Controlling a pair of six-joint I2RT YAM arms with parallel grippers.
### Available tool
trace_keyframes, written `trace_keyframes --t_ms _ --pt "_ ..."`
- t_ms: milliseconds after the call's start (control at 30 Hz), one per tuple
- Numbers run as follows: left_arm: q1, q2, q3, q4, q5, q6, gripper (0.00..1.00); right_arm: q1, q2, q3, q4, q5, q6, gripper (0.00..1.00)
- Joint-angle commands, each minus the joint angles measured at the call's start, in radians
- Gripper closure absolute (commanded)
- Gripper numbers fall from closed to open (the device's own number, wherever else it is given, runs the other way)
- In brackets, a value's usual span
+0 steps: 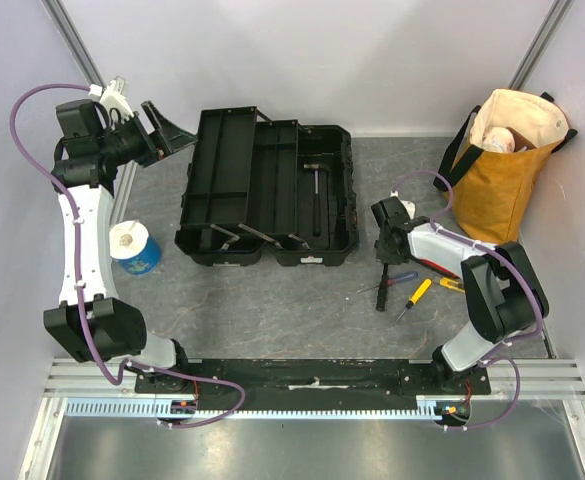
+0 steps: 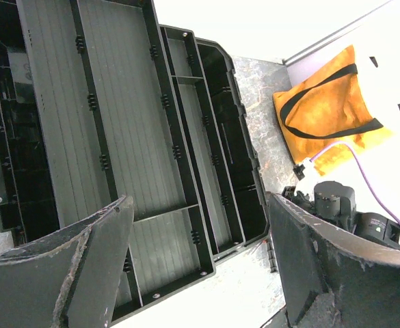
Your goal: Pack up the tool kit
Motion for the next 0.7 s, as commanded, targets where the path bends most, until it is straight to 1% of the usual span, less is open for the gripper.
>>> trace_keyframes --t_ms 0,167,367,500,667 --pt "-0.003 -0.034 0.013 0.002 -0.005 0.014 0.15 0.003 -0.035 0.094 -0.036 0.088 -0.013 1.0" --pt "-0.004 -0.034 0.029 0.002 -0.003 0.011 0.15 0.003 -0.087 0.226 -0.058 0.122 -0.042 1.0" --pt "-0.003 -0.051 0.027 -0.015 -0.011 0.02 0.16 0.003 -0.079 0.415 -0.072 0.108 -0.063 1.0" --pt "-0.003 -0.071 0.019 -0.022 -0.02 0.027 0.16 0.004 -0.075 0.493 -0.033 0.033 -0.06 1.0" --pt "-0.001 -0.086 0.025 -0.042 -0.041 0.037 0.16 0.026 -0.043 0.548 0.03 -0.038 -0.042 1.0"
